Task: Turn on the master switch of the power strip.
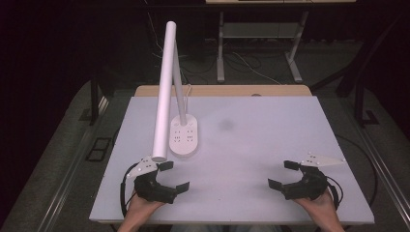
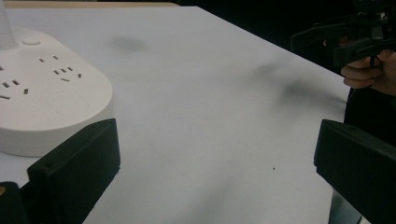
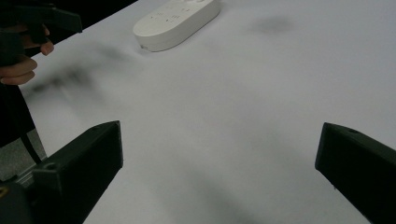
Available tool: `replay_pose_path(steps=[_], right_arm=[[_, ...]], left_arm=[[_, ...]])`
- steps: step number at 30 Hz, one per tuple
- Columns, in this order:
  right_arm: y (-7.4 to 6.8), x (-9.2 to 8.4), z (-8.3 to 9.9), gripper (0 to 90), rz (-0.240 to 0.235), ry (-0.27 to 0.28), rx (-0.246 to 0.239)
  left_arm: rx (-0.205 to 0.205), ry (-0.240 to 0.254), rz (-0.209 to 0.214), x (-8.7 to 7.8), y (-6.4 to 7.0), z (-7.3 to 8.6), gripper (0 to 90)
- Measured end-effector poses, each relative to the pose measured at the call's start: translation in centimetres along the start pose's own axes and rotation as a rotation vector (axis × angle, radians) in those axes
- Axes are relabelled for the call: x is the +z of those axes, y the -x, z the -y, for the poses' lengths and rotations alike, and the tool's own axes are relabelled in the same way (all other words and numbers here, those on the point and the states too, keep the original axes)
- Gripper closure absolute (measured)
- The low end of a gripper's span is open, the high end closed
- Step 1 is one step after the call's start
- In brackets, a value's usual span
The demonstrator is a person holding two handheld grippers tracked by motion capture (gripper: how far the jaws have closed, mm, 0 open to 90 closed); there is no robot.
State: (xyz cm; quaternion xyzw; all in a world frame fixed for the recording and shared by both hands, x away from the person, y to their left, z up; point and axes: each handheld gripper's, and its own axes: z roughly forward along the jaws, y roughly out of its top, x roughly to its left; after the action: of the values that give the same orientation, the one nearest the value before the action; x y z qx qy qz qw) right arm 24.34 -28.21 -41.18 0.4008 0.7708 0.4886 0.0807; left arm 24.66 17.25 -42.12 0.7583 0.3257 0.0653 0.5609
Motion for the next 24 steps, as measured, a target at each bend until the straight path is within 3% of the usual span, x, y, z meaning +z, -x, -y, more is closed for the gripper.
replay_pose_path(steps=[24], right_arm=[[0.16,-0.24,0.13,0.3,-0.022,-0.032,-0.003]], left_arm=[[-0.002,-0.030,0.009,-0.45,-0.02,-0.27,0.0]])
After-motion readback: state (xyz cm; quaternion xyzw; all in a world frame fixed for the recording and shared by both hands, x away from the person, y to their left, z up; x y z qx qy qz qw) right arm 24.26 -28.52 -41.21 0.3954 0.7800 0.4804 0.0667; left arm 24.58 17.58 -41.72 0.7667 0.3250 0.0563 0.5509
